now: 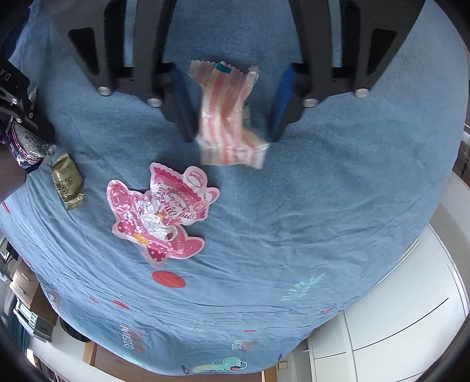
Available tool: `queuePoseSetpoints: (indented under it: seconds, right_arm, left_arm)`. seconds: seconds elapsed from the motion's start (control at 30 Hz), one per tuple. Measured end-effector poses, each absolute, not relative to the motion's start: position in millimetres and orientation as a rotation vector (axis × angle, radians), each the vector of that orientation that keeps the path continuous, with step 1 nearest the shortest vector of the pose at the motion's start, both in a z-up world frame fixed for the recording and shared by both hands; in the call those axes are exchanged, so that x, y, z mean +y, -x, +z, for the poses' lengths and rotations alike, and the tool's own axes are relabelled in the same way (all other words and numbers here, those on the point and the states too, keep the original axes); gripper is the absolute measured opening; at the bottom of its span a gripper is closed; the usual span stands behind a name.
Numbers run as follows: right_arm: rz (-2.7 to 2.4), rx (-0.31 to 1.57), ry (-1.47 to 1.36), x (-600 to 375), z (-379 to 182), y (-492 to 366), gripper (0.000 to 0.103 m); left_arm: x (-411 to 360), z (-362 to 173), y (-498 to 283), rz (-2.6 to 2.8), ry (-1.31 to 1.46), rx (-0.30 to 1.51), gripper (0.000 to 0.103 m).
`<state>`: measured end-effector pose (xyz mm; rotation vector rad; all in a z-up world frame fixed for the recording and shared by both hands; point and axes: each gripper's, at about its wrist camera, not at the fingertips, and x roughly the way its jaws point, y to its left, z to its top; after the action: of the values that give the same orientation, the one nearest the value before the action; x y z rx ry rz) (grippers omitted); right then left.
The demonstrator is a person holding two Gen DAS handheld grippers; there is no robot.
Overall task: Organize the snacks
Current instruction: 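Grasp the striped wrapped cake with left tool while right tool grasps the blue-white biscuit bag, then carry the striped cake and blue-white bag with both tools over the green tray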
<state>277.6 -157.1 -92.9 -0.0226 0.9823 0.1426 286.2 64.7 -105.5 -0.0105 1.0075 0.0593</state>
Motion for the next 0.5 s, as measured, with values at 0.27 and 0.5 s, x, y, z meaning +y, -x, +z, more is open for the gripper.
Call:
queuePoseSetpoints:
  seconds: [0.27, 0.5]
  right_arm:
    - [0.15, 0.964, 0.012, -157.2, -84.6, -266.2, 0.103]
    - [0.156, 0.95, 0.019, -154.7, -71.7, -251.3, 0.103]
  left_arm:
    - [66.9, -96.2, -278.6, 0.051, 0.015, 0.996, 0.025]
    - [63.4, -82.9, -257.9, 0.032, 0.005, 0.977, 0.024]
